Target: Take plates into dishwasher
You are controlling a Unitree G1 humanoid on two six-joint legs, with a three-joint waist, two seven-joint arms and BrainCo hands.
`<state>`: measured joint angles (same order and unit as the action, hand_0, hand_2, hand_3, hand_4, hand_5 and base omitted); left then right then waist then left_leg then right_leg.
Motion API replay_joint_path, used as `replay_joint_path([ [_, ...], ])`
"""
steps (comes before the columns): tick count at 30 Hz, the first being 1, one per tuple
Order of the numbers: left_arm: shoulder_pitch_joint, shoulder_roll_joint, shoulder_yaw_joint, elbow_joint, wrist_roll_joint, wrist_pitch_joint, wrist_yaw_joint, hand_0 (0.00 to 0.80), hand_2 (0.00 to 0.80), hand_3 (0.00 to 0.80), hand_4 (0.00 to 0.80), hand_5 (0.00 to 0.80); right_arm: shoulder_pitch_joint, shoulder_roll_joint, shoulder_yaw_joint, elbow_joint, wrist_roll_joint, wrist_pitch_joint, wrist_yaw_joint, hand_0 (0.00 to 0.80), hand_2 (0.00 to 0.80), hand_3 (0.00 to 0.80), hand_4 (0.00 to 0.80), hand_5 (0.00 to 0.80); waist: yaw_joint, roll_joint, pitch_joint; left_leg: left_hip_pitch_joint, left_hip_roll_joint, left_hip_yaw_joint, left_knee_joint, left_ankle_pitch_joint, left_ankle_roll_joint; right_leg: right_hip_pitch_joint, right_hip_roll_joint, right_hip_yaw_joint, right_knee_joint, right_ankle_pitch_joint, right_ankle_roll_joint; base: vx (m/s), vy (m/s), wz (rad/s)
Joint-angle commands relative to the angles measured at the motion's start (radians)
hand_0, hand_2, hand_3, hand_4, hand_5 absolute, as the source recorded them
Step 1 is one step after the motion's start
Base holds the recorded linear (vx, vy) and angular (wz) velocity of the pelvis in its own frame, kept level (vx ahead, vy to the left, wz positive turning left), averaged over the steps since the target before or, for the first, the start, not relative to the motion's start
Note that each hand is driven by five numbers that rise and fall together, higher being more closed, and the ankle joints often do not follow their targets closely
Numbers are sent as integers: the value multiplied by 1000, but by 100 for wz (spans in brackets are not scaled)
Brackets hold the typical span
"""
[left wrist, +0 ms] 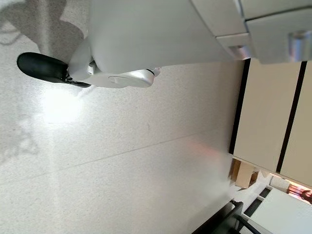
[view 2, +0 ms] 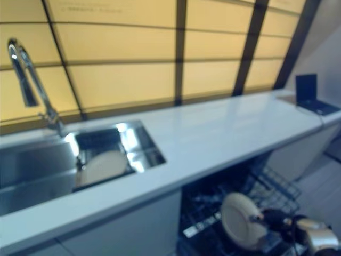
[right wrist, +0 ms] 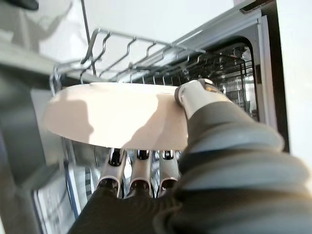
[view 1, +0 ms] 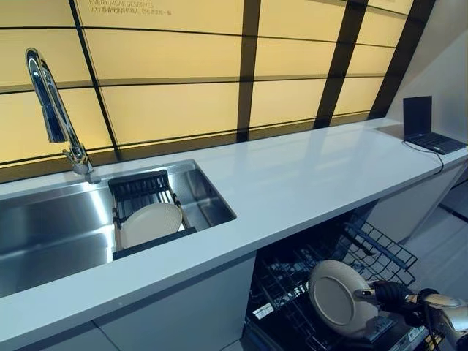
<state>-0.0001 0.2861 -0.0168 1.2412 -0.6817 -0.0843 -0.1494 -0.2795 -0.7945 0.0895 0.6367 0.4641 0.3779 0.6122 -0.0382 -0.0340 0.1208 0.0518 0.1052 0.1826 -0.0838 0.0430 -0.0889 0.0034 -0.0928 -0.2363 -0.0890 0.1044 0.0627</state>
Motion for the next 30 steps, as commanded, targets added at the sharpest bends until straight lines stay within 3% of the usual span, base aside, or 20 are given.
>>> replay_joint_path([
  [1, -57, 24, -3, 23, -1, -48, -3, 0, 0, 0, 0, 0, -93, 22, -4, 18, 36, -33, -27, 800, 800, 800, 800, 800, 14, -52, 2, -19, -29, 11, -3, -5, 37, 27, -17, 18, 2, -15, 47, -3, -29, 12],
  [30, -152, 25, -71, -14, -89, -56, 10, 0, 0, 0, 0, 0, -306, 92, 138, 260, -171, -133, -126, 800, 800, 800, 800, 800, 59, 17, 113, -101, -42, -51, -3, 30, 28, -26, -26, -9, 2, -7, 31, -36, -20, 8],
])
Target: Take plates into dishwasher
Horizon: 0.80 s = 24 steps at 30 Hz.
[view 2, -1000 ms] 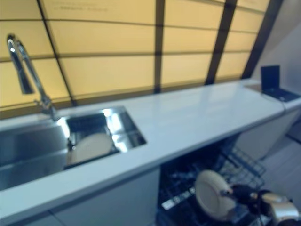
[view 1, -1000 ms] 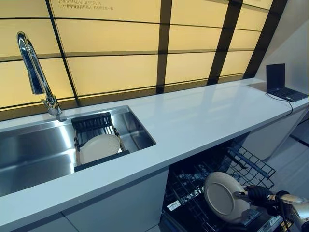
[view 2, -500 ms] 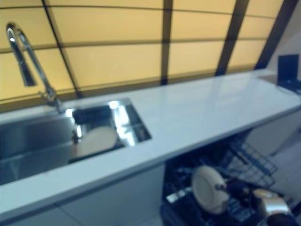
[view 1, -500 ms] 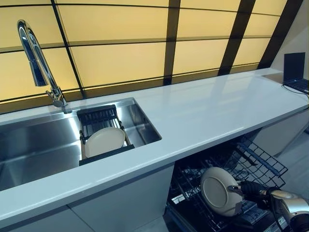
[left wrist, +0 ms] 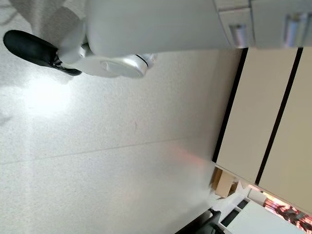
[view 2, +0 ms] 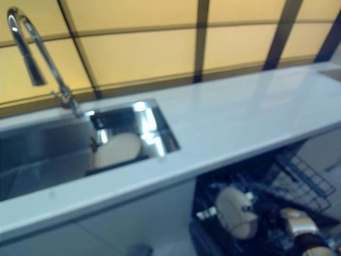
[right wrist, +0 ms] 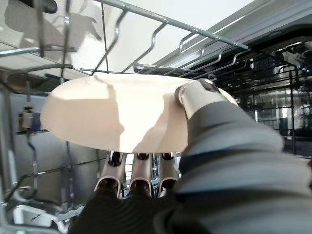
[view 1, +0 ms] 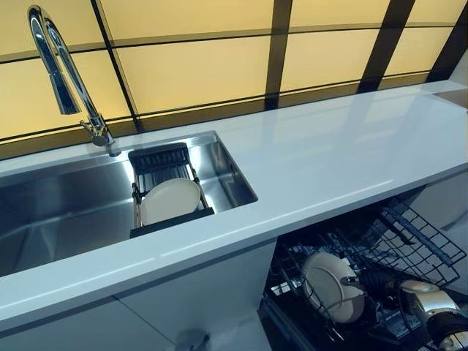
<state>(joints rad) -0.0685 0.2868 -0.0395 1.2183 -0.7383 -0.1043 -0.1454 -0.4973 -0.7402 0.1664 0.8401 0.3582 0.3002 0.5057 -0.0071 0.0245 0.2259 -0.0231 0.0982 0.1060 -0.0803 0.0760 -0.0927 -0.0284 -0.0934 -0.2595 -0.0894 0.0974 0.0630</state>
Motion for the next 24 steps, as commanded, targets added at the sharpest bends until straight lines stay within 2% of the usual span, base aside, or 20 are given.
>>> replay_joint_path([
  [1, -90, 23, -53, 3, -37, -34, 11, 0, 0, 0, 0, 0, -90, 48, 70, 63, -66, -61, -29, 800, 800, 800, 800, 800, 30, -38, 12, -29, -37, 23, -7, -2, 32, 4, -26, 13, 3, 0, 30, 0, 0, 0],
  [17, -113, 20, -64, 2, -40, -33, 8, 0, 0, 0, 0, 0, -120, 82, 101, 119, -116, -88, -43, 800, 800, 800, 800, 800, 38, -18, 27, -36, -46, 13, -7, -2, 30, -2, -32, 9, 8, -2, 27, -1, 0, 0],
  [18, -114, 21, -64, 0, -39, -31, 11, 0, 0, 0, 0, 0, -117, 81, 101, 118, -117, -88, -57, 618, 618, 618, 618, 618, 38, -19, 27, -35, -46, 13, -7, -2, 31, -1, -32, 8, 8, -2, 27, 0, 0, 0],
  [19, -112, 21, -64, -2, -37, -29, 14, 0, 0, 0, 0, 0, -114, 78, 98, 118, -111, -80, -51, 0, 0, 0, 0, 0, 38, -21, 26, -32, -45, 12, -7, -2, 31, 1, -31, 10, 9, -2, 27, 0, 0, 0],
  [24, -110, 24, -61, -2, -27, -23, 12, 0, 0, 0, 0, 0, -110, 49, 90, 85, -97, -53, -51, 0, 0, 0, 0, 0, 32, -32, 21, -22, -39, 15, -7, -4, 30, 9, -27, 14, 9, -3, 27, 27, -5, 1],
])
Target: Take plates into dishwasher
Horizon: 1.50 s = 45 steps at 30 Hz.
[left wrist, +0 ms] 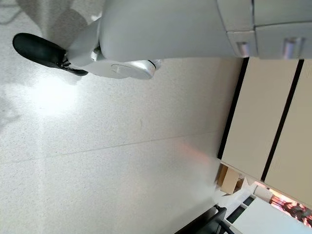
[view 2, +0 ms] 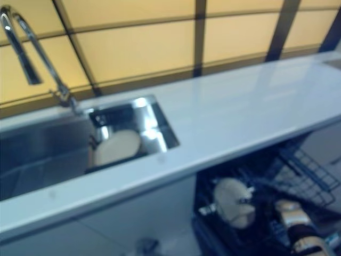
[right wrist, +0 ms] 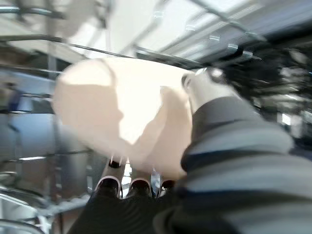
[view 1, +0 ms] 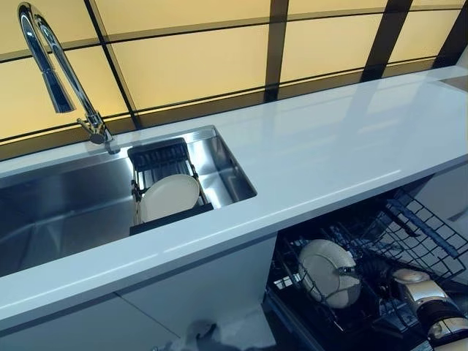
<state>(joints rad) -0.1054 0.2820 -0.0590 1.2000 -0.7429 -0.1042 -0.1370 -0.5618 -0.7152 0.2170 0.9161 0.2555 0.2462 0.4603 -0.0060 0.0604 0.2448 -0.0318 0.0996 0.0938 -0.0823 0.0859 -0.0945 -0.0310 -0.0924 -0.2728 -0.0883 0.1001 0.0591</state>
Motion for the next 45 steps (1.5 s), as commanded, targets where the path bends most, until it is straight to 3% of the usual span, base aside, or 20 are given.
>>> replay_joint_path([
  [1, -71, 28, -41, 14, -21, -22, 5, 0, 0, 0, 0, 0, -43, 17, 37, 0, 11, 4, -5, 0, 0, 0, 0, 0, 29, -70, 1, -11, -39, 27, -5, -15, 32, 13, -27, 28, 8, -6, 31, 39, -8, 3],
  [4, -66, 31, -41, 12, -18, -23, 6, 0, 0, 0, 0, 0, -37, -2, 28, -30, 19, 22, -10, 0, 0, 0, 0, 0, 25, -78, -2, -6, -37, 29, -5, -16, 32, 17, -24, 30, 8, -7, 31, 32, -6, 4],
  [11, -30, 46, -17, 16, -2, -16, 5, 0, 0, 0, 0, 0, 1, -159, -33, -136, 46, 87, 20, 0, 0, 0, 0, 0, 3, -124, -34, 25, -24, 48, -5, -25, 30, 44, -12, 44, 1, -10, 34, 60, 10, 0],
  [13, -23, 46, -16, 17, 0, -19, 3, 0, 0, 0, 0, 0, 7, -174, -38, -140, 50, 90, 24, 0, 0, 0, 0, 0, 2, -128, -38, 29, -22, 51, -5, -26, 30, 48, -11, 45, 1, -10, 34, 46, 14, -1],
  [23, 32, 67, 15, 36, 21, -26, -15, 0, 0, 0, 0, 0, -18, -422, -102, -73, 44, 94, 108, 0, 0, 0, 0, 0, -3, -180, -95, 62, -13, 70, -5, -34, 29, 77, 2, 50, 1, -17, 38, 56, 17, -3],
  [28, 45, 69, 13, 45, 24, -31, -17, 0, 0, 0, 0, 0, -96, -502, -87, 2, 37, 60, 95, 0, 0, 0, 0, 0, 7, -194, -116, 70, -11, 72, -5, -35, 30, 89, 5, 45, 1, -18, 40, 42, 8, 0],
  [31, 53, 66, 8, 46, 17, -30, -12, 0, 0, 0, 0, 0, -178, -548, -35, 27, -48, 8, 10, 0, 0, 0, 0, 0, 17, -201, -132, 72, -13, 71, -5, -34, 32, 94, 6, 40, 1, -18, 41, 31, 32, -2],
  [33, 58, 63, -9, 39, 8, -33, -6, 0, 0, 0, 0, 0, -282, -598, 66, 65, -215, -8, -95, 0, 0, 0, 0, 0, 31, -206, -139, 68, -15, 68, -5, -31, 33, 94, 4, 34, 1, -17, 44, 5, 36, -3],
  [35, 60, 60, -21, 33, 3, -34, 2, 0, 0, 0, 0, 0, -375, -628, 146, 100, -265, -20, -149, 0, 0, 0, 0, 0, 39, -207, -139, 67, -16, 65, -5, -30, 33, 96, 3, 29, 1, -17, 46, -7, 16, 0],
  [40, 55, 71, -40, 31, -11, -30, 12, 0, 0, 0, 0, 0, -581, -649, 315, 89, -285, -23, -262, 0, 0, 0, 0, 0, 54, -214, -143, 61, -23, 48, -5, -29, 35, 97, 1, 22, 1, -17, 49, 2, 6, 1],
  [45, 55, 59, -42, 20, -26, -24, 26, 0, 0, 0, 0, 0, -703, -619, 437, -46, -292, -61, -379, 0, 0, 0, 0, 0, 63, -210, -148, 52, -31, 33, -5, -27, 36, 97, -6, 11, 1, -18, 51, 12, 39, 3],
])
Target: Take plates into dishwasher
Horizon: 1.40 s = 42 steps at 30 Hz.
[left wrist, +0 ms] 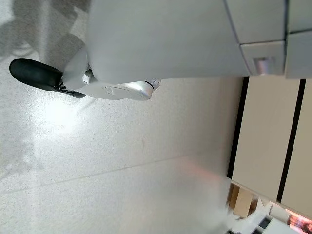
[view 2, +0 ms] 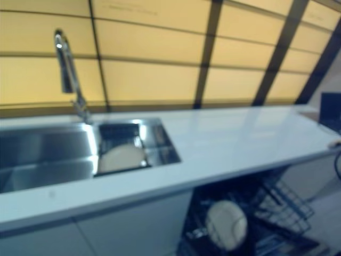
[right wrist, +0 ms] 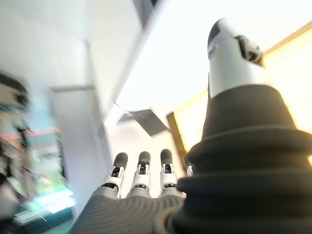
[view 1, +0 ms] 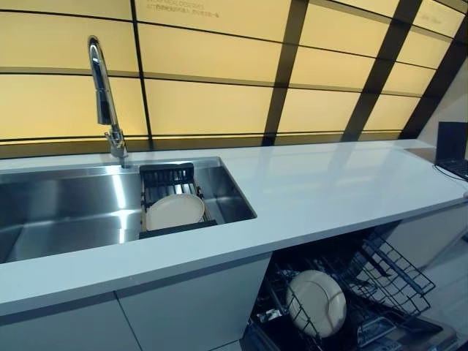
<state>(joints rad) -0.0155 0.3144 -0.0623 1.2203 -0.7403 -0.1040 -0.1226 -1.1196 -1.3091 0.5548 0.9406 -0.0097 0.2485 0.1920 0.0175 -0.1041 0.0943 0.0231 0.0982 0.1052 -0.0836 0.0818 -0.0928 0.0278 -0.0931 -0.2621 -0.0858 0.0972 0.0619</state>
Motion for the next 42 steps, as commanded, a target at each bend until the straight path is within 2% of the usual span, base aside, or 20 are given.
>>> replay_joint_path([
  [1, -34, 26, -37, -4, -27, -21, 11, 0, 0, 0, 0, 0, -153, -19, 112, -104, -34, -69, -141, 0, 0, 0, 0, 0, 43, -47, 2, -4, -31, 21, -4, -22, 35, 39, -6, -3, -1, -16, 48, 19, 47, 6],
  [6, -32, 5, -39, -22, -32, -15, 31, 0, 0, 0, 0, 0, -150, 28, 112, -296, -139, -98, -317, 0, 0, 0, 0, 0, 60, -43, 2, -21, -39, 4, -4, -24, 40, 38, -12, -22, -1, -22, 51, 19, 48, 10],
  [13, -37, -5, -37, -33, -28, -3, 56, 0, 0, 0, 0, 0, -129, 71, 104, -434, -256, -146, -365, 0, 0, 0, 0, 0, 80, -43, 10, -35, -49, -15, -4, -25, 47, 38, -19, -44, -1, -26, 54, 29, 31, 15],
  [16, -39, -5, -32, -38, -26, 0, 62, 0, 0, 0, 0, 0, -124, 108, 112, -476, -281, -144, -360, 0, 0, 0, 0, 0, 94, -46, 24, -48, -54, -26, -4, -22, 49, 31, -20, -53, -1, -25, 55, 7, 13, 12],
  [21, -34, -7, -37, -48, -26, -3, 66, 0, 0, 0, 0, 0, -139, 173, 150, -492, -355, -156, -351, 0, 0, 0, 0, 0, 121, -42, 50, -72, -64, -52, -4, -17, 53, 17, -24, -70, -1, -20, 54, 3, 12, 13],
  [29, -48, -14, -63, -67, -49, -10, 62, 0, 0, 0, 0, 0, -205, 262, 223, -470, -454, -137, -378, 0, 0, 0, 0, 0, 154, -21, 113, -125, -79, -93, -4, 0, 59, -21, -31, -88, 0, -11, 50, -5, 20, 21],
  [42, -68, 6, -105, -125, -79, 3, 40, 0, 0, 0, 0, 0, -332, 277, 324, -466, -491, -124, -412, 0, 0, 0, 0, 0, 180, 12, 221, -212, -90, -119, -4, 22, 66, -117, -47, -103, 28, 3, 58, -4, 15, 12],
])
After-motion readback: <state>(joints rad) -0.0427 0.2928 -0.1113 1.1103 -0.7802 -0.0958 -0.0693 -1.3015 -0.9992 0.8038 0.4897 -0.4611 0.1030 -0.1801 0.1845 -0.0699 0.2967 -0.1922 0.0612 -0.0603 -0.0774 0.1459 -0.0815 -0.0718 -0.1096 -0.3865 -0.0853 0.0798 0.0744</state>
